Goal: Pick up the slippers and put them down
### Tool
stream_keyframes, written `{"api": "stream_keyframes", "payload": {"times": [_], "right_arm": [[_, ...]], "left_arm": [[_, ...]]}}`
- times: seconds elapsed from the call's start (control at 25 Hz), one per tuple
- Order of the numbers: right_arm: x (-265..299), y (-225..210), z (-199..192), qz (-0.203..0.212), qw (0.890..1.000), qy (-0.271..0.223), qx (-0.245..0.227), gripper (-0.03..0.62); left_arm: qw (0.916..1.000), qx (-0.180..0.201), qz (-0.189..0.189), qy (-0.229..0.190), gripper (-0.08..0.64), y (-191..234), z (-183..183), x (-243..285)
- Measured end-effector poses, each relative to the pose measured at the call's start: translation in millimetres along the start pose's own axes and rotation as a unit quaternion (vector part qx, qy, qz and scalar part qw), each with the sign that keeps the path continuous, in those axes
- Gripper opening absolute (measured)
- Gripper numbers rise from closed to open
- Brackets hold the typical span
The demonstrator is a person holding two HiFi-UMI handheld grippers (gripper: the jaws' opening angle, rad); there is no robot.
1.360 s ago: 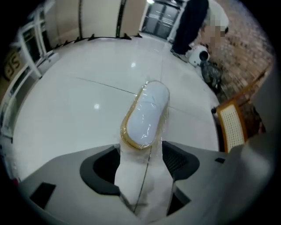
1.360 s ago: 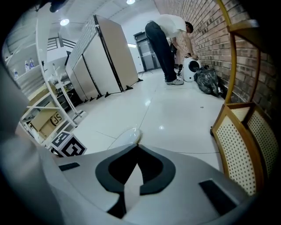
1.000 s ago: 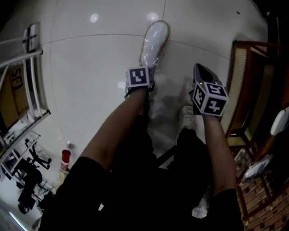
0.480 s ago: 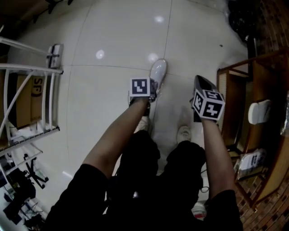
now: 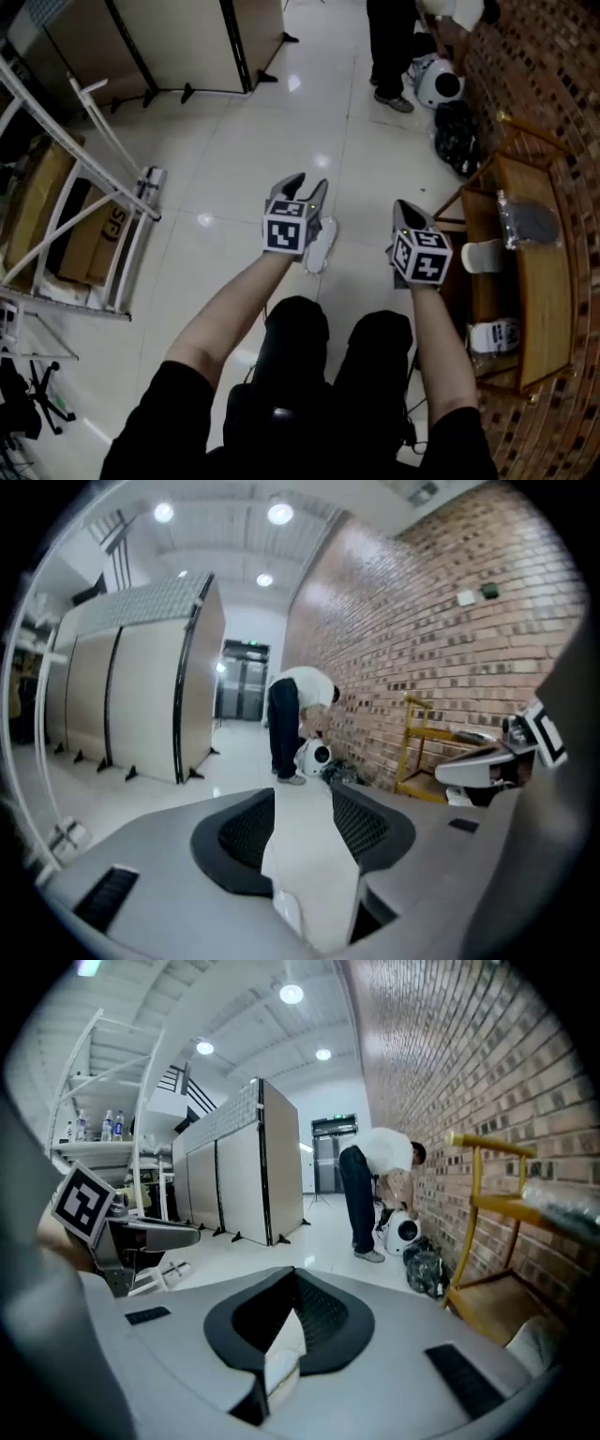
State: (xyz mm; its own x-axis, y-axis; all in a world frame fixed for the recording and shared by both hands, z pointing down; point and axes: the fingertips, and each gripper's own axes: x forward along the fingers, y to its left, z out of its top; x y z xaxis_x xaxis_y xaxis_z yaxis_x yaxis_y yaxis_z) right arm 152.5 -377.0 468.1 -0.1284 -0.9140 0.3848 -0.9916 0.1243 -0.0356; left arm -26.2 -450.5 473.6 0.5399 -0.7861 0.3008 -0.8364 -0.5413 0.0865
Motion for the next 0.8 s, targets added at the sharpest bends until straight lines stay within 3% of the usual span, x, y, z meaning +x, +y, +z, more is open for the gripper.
{"api": "stream_keyframes", "payload": {"times": [0.08, 0.12, 0.36, 0.48, 0.6, 0.64, 0.8], "right_arm": [[-26.8, 6.0, 31.1, -0.005, 0.999, -0.046, -0.018, 0.009], [-42.4, 9.4, 41.6, -0.006, 0.998, -0.064, -0.024, 0.009], [-140.3, 17.7, 80.3, -0.011, 0.986, -0.159, -0.040, 0.009], [-186.5, 20.5, 85.6, -0.009, 0.978, -0.204, -0.040, 0.009], [-220.4, 20.5, 77.9, -0.013, 0.973, -0.225, -0.051, 0.009], [-230.2, 20.3, 73.2, -0.015, 0.972, -0.226, -0.061, 0.008], [-265.6, 16.1, 45.3, -0.022, 0.972, -0.215, -0.094, 0.008]], "left_arm": [[0.9979, 0.042, -0.005, -0.048, 0.202, -12.9, 43.0, -28.1], [0.9968, 0.044, -0.009, -0.065, 0.202, -20.2, 56.9, -43.5], [0.9889, 0.004, -0.042, -0.142, 0.187, -62.0, 99.8, -127.0], [0.9826, -0.008, -0.043, -0.181, 0.185, -70.5, 99.6, -169.2], [0.9762, -0.007, -0.057, -0.209, 0.068, -77.1, 91.0, -206.4], [0.9740, -0.002, -0.069, -0.216, 0.023, -80.5, 87.8, -217.7], [0.9671, 0.046, -0.091, -0.233, 0.005, -89.4, 74.1, -262.2]]}}
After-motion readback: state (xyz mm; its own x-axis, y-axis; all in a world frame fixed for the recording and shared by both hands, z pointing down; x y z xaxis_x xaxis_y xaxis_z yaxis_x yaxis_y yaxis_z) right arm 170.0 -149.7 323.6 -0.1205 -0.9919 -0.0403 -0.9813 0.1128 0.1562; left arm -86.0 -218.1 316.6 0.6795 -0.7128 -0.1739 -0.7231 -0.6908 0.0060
